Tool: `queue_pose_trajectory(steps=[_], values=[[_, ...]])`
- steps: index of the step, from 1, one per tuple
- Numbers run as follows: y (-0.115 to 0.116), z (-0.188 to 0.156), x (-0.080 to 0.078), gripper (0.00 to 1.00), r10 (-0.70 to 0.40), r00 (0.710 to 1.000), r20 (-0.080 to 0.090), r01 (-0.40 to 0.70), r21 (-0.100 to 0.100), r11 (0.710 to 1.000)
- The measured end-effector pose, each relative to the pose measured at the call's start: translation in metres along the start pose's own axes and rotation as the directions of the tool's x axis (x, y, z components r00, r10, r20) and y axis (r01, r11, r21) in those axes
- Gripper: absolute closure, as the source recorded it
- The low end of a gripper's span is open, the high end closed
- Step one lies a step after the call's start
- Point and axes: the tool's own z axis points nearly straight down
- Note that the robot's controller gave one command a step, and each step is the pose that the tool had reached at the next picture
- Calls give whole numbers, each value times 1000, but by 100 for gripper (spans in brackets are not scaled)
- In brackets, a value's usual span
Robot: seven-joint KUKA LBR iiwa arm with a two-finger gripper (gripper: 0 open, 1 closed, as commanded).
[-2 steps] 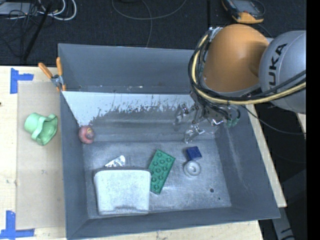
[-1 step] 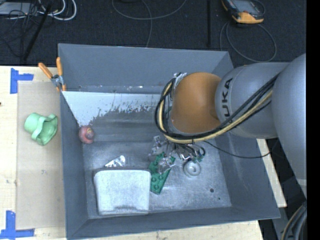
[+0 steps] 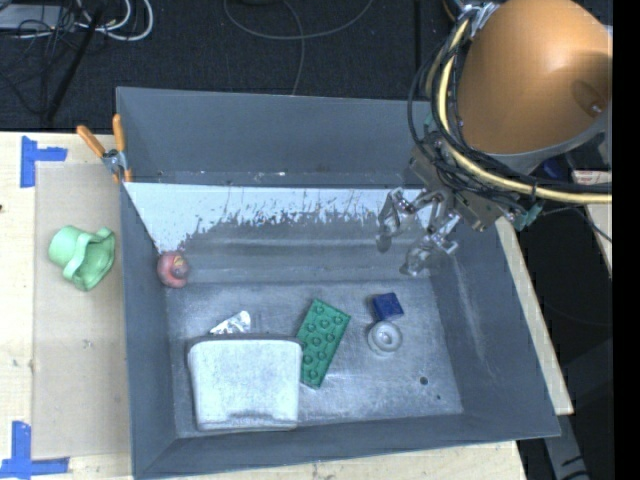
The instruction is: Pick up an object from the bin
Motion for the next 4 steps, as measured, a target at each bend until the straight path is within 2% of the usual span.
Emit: queue_pose_trajectory(steps=[1,2,3,4], values=[[6,119,-4,100,-255,967,-11,255,-14,967],[5,116,-5,0,-253,967,-7,253,-9,967],[55,247,56,0,-347,938,-13,347,-19,938],[65,208,32,0,-141,990,-6,141,-8,990]])
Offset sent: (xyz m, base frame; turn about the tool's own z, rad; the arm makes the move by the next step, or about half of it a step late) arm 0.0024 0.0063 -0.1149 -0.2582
